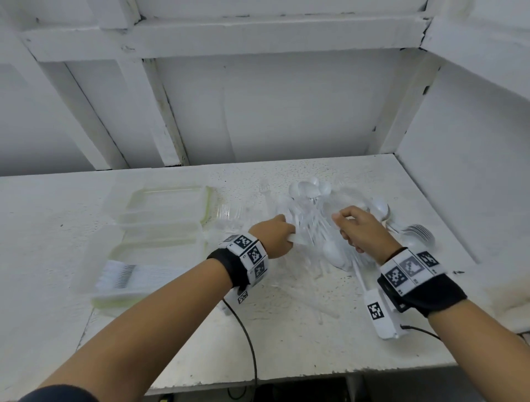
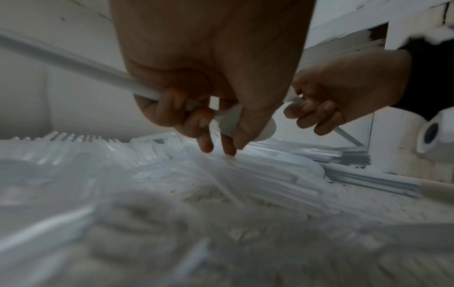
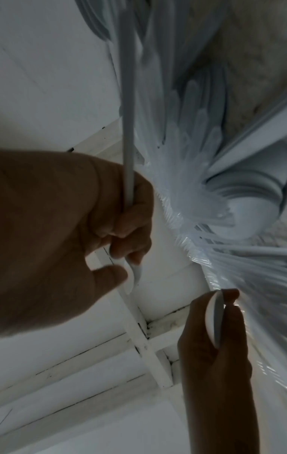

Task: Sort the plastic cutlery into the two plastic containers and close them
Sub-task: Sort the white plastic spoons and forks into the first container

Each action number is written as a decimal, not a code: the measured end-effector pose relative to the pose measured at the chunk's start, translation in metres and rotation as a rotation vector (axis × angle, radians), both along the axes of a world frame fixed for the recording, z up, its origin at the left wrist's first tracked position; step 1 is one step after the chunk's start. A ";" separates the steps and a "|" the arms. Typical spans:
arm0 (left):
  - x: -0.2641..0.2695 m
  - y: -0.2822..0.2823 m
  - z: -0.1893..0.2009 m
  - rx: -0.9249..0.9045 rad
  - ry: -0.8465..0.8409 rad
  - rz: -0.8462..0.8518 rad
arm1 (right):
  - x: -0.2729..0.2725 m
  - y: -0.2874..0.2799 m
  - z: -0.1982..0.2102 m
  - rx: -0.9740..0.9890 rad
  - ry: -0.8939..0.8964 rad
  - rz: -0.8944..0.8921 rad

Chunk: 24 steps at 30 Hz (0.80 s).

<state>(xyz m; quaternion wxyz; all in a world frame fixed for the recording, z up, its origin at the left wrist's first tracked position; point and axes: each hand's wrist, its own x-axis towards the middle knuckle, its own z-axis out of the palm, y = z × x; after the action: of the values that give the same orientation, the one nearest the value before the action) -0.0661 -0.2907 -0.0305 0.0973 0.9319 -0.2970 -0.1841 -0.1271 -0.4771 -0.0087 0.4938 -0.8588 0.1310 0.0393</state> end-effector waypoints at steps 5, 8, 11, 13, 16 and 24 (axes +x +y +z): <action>-0.005 0.024 -0.004 -0.019 0.032 0.028 | 0.005 0.015 -0.010 -0.191 0.051 0.144; -0.011 0.034 -0.004 -0.029 0.051 0.088 | 0.013 0.027 -0.012 -0.174 0.074 0.141; -0.015 0.042 -0.004 -0.055 0.040 0.206 | 0.021 0.034 -0.010 -0.279 0.079 0.181; -0.015 0.045 -0.003 -0.036 0.040 0.281 | 0.026 0.040 -0.007 -0.350 0.091 0.206; -0.010 0.044 -0.004 -0.071 0.066 0.378 | 0.032 0.052 -0.007 -0.445 0.155 0.292; 0.009 0.024 0.006 -0.294 0.082 0.558 | 0.037 0.063 -0.018 -0.527 0.227 0.376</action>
<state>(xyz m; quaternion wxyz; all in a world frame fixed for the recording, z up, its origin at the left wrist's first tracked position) -0.0573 -0.2670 -0.0247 0.2896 0.9452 -0.0493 -0.1428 -0.0900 -0.4139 -0.0263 0.2214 -0.9560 0.0300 0.1900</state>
